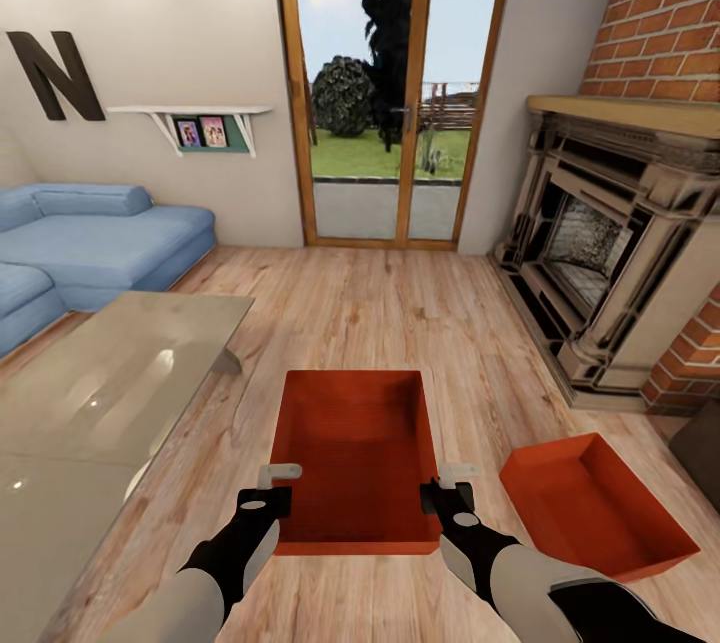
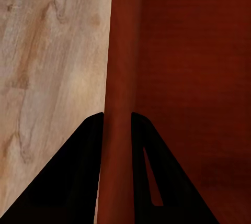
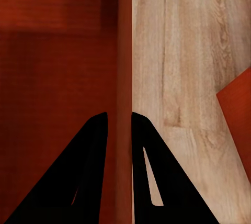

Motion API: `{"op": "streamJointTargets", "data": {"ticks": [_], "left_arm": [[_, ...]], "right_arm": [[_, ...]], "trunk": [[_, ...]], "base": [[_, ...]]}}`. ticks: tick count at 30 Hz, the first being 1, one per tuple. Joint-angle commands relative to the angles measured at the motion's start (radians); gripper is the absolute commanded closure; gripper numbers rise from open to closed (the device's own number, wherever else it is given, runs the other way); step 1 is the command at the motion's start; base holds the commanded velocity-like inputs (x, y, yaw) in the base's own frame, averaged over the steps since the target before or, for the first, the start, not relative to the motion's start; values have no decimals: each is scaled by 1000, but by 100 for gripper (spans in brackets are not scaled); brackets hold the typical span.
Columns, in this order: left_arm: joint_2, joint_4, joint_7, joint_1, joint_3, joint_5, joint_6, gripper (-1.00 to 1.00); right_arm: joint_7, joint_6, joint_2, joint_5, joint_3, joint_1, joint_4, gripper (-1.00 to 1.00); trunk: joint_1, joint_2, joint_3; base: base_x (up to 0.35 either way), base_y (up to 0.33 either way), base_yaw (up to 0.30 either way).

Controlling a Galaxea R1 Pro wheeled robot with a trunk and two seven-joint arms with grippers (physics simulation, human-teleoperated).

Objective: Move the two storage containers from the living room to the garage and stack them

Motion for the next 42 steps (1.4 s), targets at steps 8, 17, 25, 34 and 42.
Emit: {"op": "streamJointTargets", "data": {"ticks": [8,17,25,34,42], "left_arm": [[-1,1,8,0,15,5,9,100],[0,2,8,0,15,5,8,100],[-1,4,10,0,16,5,-20,100],[-1,18,9,0,17,10,-38,100],[-1,23,9,0,17,12,-36,100]], "right_arm": [[-2,-1,1,19,2,-1,-3,100],[-2,-1,1,19,2,-1,-3,100],[-2,-1,1,19,3,-1,-3,100],[-1,-1,1,19,3,-1,-3,100],[-1,-1,1,19,2,-1,-3,100]], "trunk": [[0,-1,12],[0,-1,26],[0,-1,39],[0,-1,53],[0,-1,66]], "base": [[0,0,0],[0,0,0],[0,0,0],[0,0,0],[0,0,0]]}}
